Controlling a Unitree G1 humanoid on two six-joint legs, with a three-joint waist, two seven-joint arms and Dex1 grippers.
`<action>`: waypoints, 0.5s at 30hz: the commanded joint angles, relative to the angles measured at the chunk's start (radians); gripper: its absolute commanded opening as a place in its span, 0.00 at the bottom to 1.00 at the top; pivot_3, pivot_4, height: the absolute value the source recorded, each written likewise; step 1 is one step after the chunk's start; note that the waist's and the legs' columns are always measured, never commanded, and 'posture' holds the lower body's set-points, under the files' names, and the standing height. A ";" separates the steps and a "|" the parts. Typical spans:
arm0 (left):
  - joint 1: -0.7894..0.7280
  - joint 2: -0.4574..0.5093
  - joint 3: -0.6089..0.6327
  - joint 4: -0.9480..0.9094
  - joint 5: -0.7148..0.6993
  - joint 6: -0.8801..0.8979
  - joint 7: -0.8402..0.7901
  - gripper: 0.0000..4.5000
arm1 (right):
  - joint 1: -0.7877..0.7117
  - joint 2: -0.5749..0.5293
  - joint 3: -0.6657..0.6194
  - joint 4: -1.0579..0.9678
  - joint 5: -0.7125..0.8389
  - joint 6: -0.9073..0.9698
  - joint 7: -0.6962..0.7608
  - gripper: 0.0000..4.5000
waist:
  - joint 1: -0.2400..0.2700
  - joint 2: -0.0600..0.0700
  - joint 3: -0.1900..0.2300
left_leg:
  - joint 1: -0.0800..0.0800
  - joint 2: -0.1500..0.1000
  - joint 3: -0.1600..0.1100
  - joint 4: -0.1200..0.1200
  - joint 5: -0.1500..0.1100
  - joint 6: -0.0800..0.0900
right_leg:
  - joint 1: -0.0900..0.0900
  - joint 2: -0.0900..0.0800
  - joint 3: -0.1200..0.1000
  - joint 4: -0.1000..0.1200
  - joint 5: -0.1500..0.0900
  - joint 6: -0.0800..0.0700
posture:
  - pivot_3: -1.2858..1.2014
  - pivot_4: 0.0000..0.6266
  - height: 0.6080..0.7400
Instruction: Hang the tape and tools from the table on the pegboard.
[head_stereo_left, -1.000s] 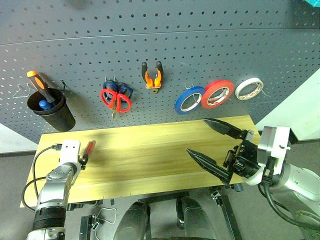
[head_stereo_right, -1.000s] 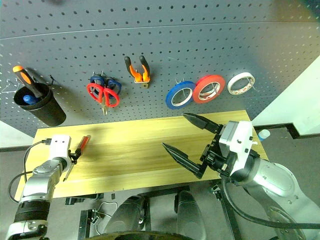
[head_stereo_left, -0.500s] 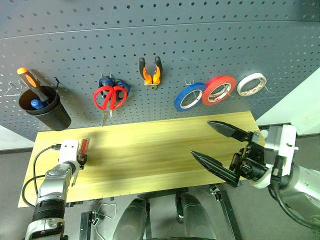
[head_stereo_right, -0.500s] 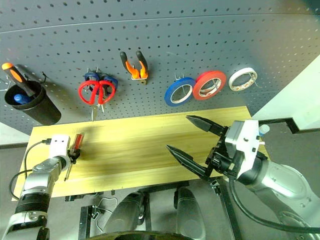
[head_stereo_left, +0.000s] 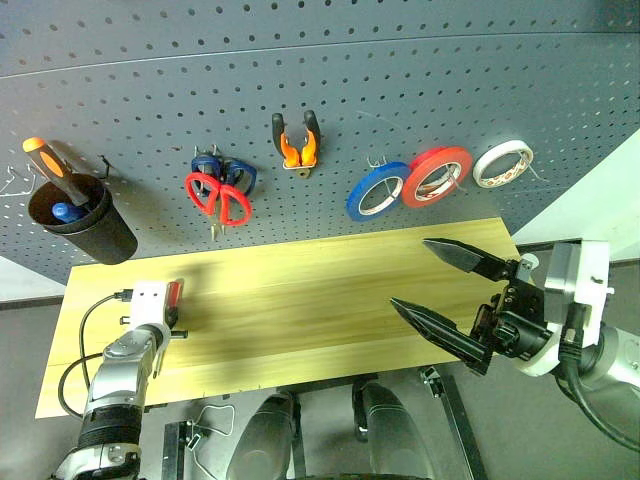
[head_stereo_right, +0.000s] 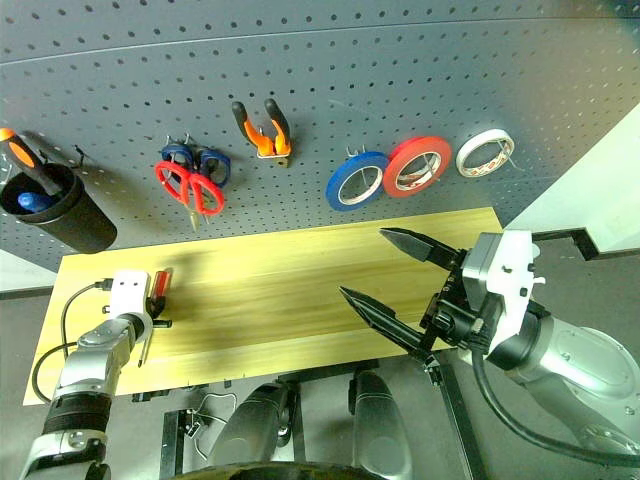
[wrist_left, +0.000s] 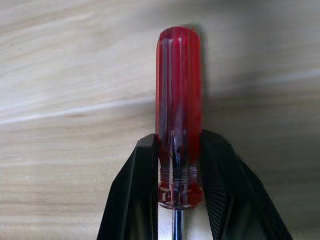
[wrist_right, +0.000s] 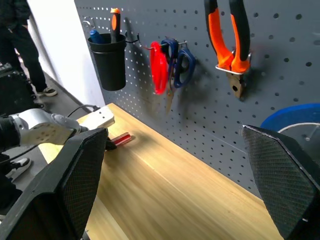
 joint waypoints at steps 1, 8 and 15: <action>0.058 -0.016 -0.005 -0.044 -0.011 0.052 -0.002 0.18 | -0.010 -0.005 0.001 -0.025 0.000 -0.009 -0.007 1.00 | -0.001 0.000 0.000 | 0.000 0.000 0.000 0.000 0.000 0.000 | 0.000 0.000 0.000 0.000 0.000 0.000 | 0.49 0.51 0.90; 0.146 -0.015 -0.074 -0.229 -0.005 0.105 -0.063 0.18 | -0.019 0.021 0.043 -0.015 -0.044 -0.023 -0.007 1.00 | -0.002 0.000 0.000 | 0.000 0.000 0.000 -0.001 0.000 0.000 | 0.000 0.000 0.000 -0.003 0.000 0.000 | 0.50 0.48 0.90; 0.186 0.015 -0.143 -0.431 -0.026 0.166 -0.151 0.18 | -0.041 0.062 0.095 -0.002 -0.064 -0.045 0.041 1.00 | 0.008 0.000 0.000 | -0.007 0.000 -0.001 -0.001 -0.001 0.001 | -0.003 0.000 -0.002 -0.006 0.000 0.000 | 0.52 0.43 0.90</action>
